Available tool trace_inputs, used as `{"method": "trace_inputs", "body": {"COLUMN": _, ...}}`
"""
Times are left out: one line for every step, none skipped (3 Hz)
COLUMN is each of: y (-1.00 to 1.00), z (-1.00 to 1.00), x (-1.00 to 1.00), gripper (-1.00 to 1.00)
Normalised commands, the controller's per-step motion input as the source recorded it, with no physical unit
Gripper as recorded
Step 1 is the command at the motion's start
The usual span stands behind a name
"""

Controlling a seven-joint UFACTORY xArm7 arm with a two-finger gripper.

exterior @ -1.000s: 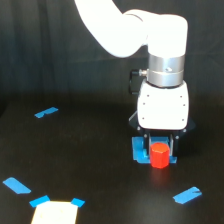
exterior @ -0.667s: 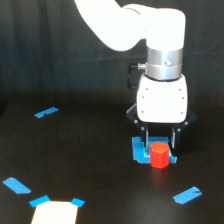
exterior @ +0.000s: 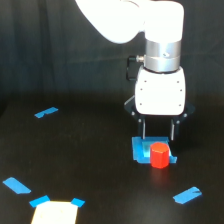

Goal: Pick up the red object from the table

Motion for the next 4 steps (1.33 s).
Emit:
{"method": "trace_inputs", "body": {"y": 0.20, "z": -1.00, "x": -1.00, "gripper": 1.00}}
{"method": "trace_inputs", "body": {"y": 1.00, "z": 0.82, "x": -0.35, "gripper": 1.00}}
{"method": "trace_inputs", "body": {"y": 0.41, "z": -0.88, "x": -0.80, "gripper": 1.00}}
{"method": "trace_inputs", "body": {"y": 0.08, "z": -1.00, "x": -1.00, "gripper": 1.00}}
